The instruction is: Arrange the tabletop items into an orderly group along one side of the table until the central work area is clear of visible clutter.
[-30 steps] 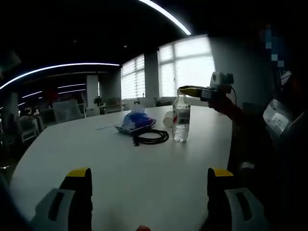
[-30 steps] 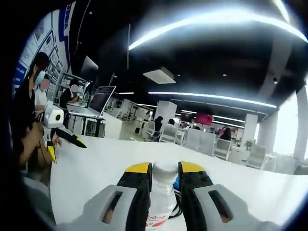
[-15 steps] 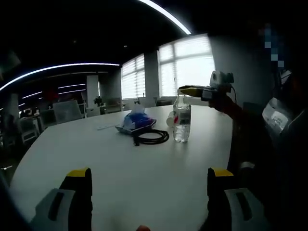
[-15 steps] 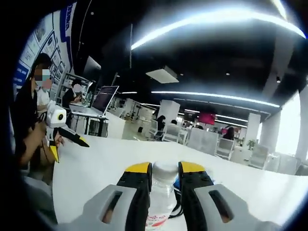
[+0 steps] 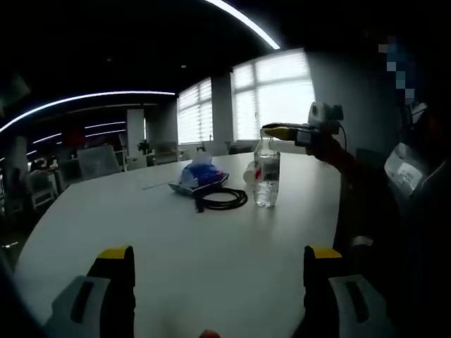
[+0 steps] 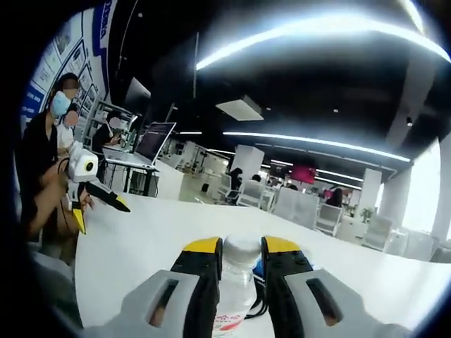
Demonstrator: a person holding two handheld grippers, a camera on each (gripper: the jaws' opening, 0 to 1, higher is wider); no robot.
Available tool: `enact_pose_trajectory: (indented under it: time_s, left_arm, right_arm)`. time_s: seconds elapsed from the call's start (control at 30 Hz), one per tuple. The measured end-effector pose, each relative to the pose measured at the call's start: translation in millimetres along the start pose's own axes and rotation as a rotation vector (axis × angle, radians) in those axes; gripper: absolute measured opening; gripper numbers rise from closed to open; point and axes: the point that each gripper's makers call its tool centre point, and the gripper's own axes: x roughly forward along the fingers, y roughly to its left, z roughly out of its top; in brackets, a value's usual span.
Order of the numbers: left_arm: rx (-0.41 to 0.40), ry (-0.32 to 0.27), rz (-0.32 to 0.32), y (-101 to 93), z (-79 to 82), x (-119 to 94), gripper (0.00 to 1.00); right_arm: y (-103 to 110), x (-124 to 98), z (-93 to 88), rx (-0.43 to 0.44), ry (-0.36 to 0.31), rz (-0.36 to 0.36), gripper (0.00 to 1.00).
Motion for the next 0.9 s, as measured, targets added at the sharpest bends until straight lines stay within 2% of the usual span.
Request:
enact_pose_trajectory:
  time_s: [0.23, 0.3, 0.37, 0.43, 0.5, 0.7, 0.83, 0.9]
  left_arm:
    - [-0.001, 0.000, 0.000, -0.1, 0.5, 1, 1.00]
    - [-0.001, 0.002, -0.001, -0.3, 0.1, 2, 1.00]
    - [0.000, 0.003, -0.002, -0.9, -0.1, 2, 1.00]
    - [-0.001, 0.005, -0.002, -1.5, -0.4, 3, 1.00]
    - [-0.003, 0.004, -0.002, -1.2, -0.4, 3, 1.00]
    - [-0.002, 0.012, -0.001, -3.2, -1.3, 4, 1.00]
    - [-0.001, 0.010, 0.004, -3.9, 1.0, 3, 1.00]
    - [0.002, 0.009, 0.006, -4.8, 1.7, 3, 1.00]
  right_arm:
    - [-1, 0, 0.7, 0.018, 0.007, 0.031, 0.21]
    - [-4, -2, 6.7, 0.040, -0.026, 0.027, 0.25]
    - [-6, -3, 8.9, 0.037, -0.031, 0.032, 0.30]
    - [-4, -3, 13.6, 0.083, -0.050, 0.078, 0.34]
    - [-6, -3, 14.3, 0.091, -0.049, 0.098, 0.38]
    - [-13, -4, 12.5, 0.135, -0.039, 0.177, 0.37]
    - [-10, -4, 11.7, 0.212, -0.038, 0.294, 0.37]
    - [-10, -5, 10.9, 0.214, -0.042, 0.341, 0.37]
